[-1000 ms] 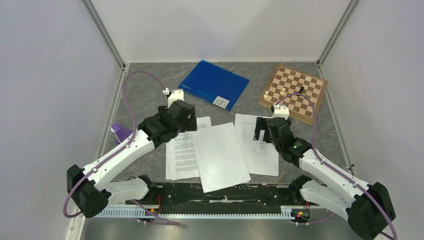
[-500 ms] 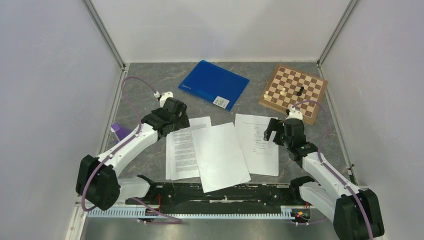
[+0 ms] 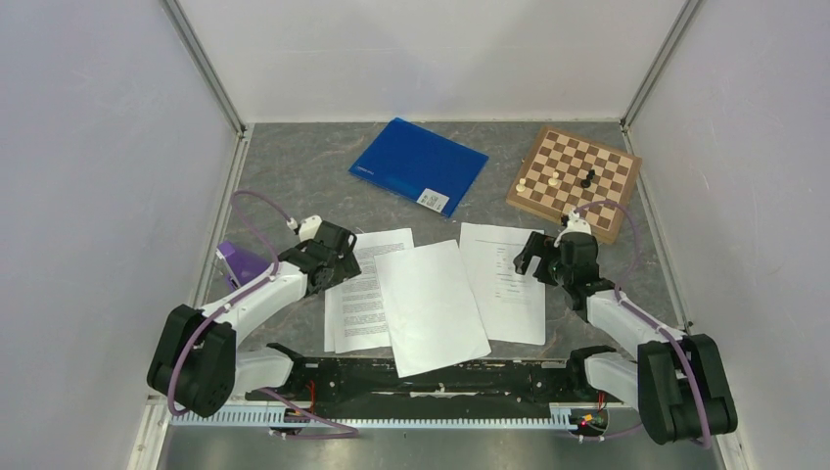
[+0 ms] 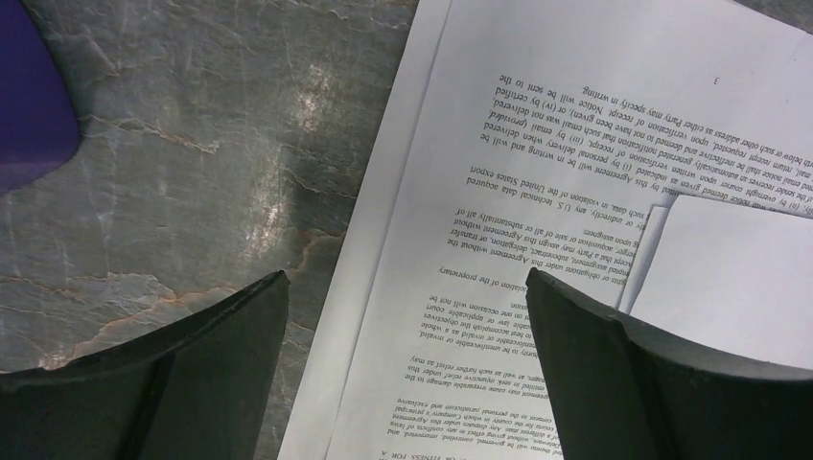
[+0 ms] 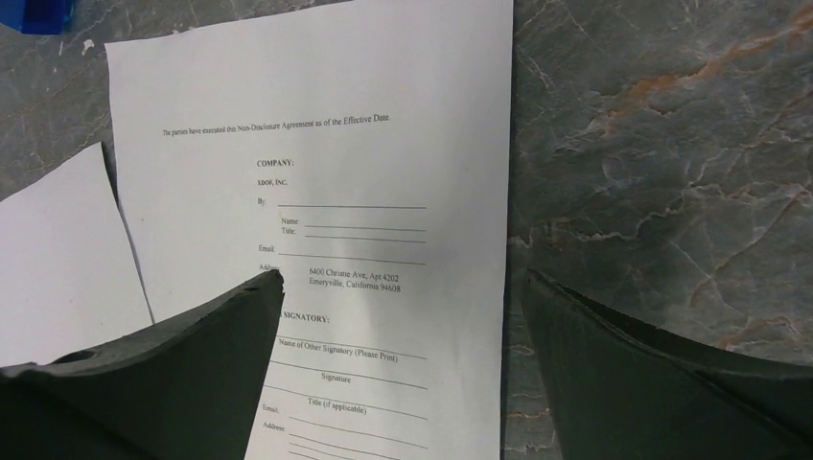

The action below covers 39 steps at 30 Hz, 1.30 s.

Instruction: Put the files into the folder

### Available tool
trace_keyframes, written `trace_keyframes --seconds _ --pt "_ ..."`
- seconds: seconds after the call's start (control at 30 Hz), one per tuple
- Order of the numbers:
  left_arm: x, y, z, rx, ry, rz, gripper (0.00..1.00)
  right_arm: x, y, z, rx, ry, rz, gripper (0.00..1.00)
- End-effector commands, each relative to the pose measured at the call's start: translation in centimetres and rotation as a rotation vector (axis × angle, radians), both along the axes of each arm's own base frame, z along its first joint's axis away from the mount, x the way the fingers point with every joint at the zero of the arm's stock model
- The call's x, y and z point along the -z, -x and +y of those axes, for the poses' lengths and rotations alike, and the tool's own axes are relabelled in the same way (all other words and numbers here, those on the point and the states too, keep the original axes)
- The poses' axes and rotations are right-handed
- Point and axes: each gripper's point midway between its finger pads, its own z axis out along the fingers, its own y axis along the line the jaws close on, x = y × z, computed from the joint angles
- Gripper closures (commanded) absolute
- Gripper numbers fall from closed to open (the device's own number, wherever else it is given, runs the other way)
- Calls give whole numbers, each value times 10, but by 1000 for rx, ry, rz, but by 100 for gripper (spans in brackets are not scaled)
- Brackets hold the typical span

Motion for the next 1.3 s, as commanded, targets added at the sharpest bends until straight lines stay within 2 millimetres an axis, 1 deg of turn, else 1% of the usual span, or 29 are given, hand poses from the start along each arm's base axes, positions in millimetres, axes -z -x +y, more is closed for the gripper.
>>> trace_keyframes --seconds 0.0,0.27,0.4,0.53,0.7,0.93,1.03,1.2,1.27 --pt "-3 -11 -6 -68 68 -67 1 1 -5 12 -40 -56 -31 2" --pt "14 -4 -6 -70 68 -32 1 10 3 17 -55 -27 3 2" --pt "18 -3 -5 -68 62 -23 1 15 8 21 -66 -13 11 2" --pt "23 -4 -11 -47 76 -7 1 19 12 30 -99 0 25 2" --pt "28 -3 -23 -11 131 9 1 22 21 50 -154 22 42 2" --pt "38 4 -46 43 188 51 1 26 37 78 -210 -24 61 2" --pt "38 6 -54 62 198 56 1 24 41 92 -248 -38 63 2" --pt "34 7 -69 94 226 57 1 25 53 122 -328 -57 94 2" --pt "33 10 -74 108 227 64 1 28 56 124 -340 -45 108 2"
